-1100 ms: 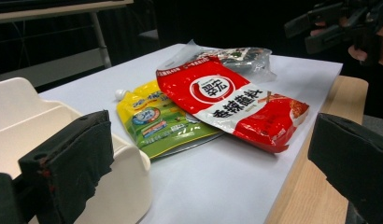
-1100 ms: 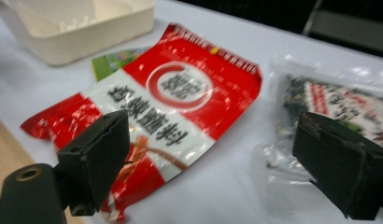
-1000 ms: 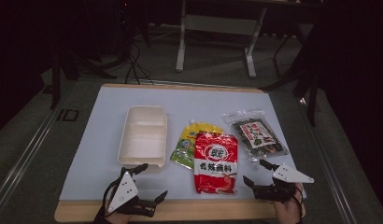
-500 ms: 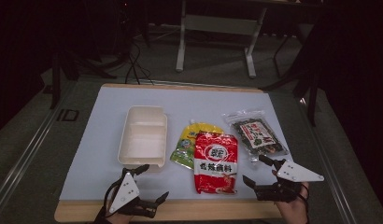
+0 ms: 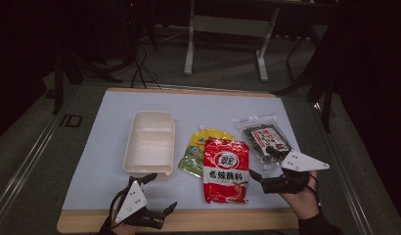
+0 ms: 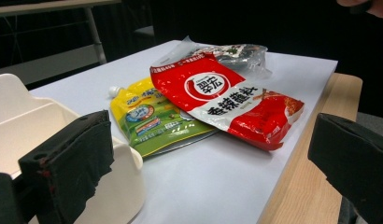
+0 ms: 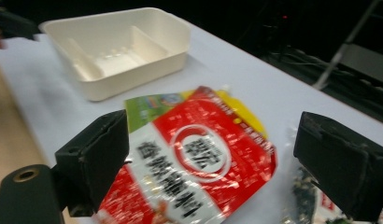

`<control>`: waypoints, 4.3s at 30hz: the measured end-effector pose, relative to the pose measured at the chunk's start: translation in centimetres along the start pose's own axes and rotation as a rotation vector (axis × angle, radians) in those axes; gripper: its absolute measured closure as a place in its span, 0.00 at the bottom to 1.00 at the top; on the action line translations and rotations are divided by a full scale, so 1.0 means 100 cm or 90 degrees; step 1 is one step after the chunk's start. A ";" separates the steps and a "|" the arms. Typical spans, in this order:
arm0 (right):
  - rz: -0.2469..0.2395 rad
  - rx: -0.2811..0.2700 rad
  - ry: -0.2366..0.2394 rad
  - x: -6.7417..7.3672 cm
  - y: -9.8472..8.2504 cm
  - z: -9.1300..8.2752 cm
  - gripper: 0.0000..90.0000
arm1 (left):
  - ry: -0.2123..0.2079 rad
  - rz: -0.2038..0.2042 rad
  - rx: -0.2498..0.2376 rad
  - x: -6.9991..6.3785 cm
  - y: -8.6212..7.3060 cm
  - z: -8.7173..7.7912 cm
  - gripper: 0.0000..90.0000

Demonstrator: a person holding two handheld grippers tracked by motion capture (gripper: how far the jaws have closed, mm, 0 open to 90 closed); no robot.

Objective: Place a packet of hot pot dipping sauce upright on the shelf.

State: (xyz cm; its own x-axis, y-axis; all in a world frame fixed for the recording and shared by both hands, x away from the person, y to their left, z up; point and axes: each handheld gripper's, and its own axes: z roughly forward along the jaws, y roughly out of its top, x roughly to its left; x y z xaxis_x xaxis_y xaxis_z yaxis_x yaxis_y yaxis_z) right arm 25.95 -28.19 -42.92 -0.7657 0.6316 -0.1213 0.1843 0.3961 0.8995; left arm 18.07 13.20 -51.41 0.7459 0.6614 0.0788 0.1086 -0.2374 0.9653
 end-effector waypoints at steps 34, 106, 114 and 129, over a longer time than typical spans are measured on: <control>0.088 0.104 0.003 -0.076 -0.011 0.096 0.29 | -0.007 0.003 0.015 -0.001 -0.002 0.004 0.01; -0.073 0.078 0.130 -0.002 0.059 0.014 1.00 | -0.082 0.018 0.053 0.000 0.075 0.038 0.10; -0.096 0.057 0.151 0.012 0.064 0.002 1.00 | -0.111 0.011 0.047 -0.006 0.082 0.065 0.28; -0.126 0.036 0.178 0.029 0.075 -0.014 1.00 | -0.178 0.023 0.041 -0.009 0.093 0.069 0.99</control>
State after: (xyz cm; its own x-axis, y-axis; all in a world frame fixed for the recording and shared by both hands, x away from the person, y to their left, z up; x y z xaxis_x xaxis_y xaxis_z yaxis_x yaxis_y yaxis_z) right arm 24.23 -24.35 -35.94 -0.9278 0.3346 -0.1649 0.0424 0.5339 0.8445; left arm 22.94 5.51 -44.21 0.9012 0.4322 0.0326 0.1133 -0.3075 0.9448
